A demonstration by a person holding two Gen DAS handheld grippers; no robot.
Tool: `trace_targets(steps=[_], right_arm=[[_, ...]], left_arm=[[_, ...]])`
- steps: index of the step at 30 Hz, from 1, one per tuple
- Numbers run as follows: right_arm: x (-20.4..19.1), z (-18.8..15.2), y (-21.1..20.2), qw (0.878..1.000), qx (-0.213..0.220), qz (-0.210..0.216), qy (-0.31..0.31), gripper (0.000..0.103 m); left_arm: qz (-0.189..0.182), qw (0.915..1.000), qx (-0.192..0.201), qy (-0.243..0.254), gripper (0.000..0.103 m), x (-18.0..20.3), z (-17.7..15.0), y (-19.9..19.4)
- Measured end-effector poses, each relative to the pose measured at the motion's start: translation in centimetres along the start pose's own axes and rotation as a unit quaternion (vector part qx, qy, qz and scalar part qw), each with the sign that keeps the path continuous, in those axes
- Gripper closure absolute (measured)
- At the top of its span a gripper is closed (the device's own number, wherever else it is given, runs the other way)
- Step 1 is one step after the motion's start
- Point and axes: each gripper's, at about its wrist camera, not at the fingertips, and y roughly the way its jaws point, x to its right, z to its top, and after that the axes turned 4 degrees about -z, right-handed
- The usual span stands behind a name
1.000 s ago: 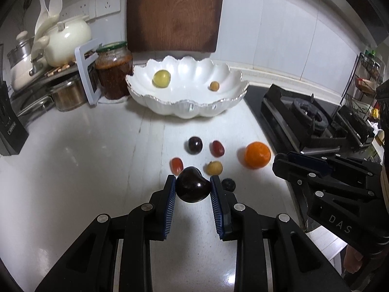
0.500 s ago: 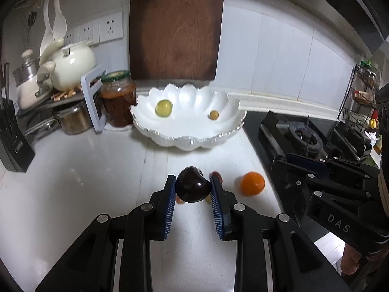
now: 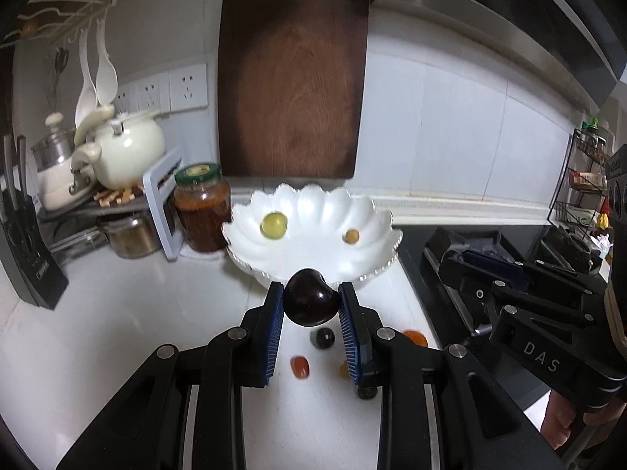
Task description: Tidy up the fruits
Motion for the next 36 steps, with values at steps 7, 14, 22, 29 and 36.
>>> trace_targets(steps=[7, 14, 22, 29, 36], right_arm=[[-0.1, 1.6, 0.0, 1.000, 0.026, -0.003, -0.005, 0.080], [0.0, 3.4, 0.9, 0.999, 0.043, -0.007, -0.002, 0.080], [0.1, 5.4, 1.9, 0.998, 0.061, -0.018, -0.004, 0.080], [0.0, 6.6, 4.3, 0.999, 0.046, -0.019, -0.001, 0.080], [0.5, 7.5, 7.4, 0.999, 0.019, -0.026, 0.008, 0.080]], left_arm=[[0.008, 0.9997, 0.021, 0.007, 0.075, -0.3, 1.6, 0.1], [0.017, 0.9989, 0.039, 0.019, 0.075, -0.6, 3.3, 0.7], [0.019, 0.9987, 0.044, 0.017, 0.075, -1.4, 5.2, 2.1], [0.024, 0.9990, 0.035, 0.010, 0.075, -2.4, 6.8, 4.1], [0.031, 0.9992, 0.021, 0.010, 0.075, -3.1, 8.3, 6.8]])
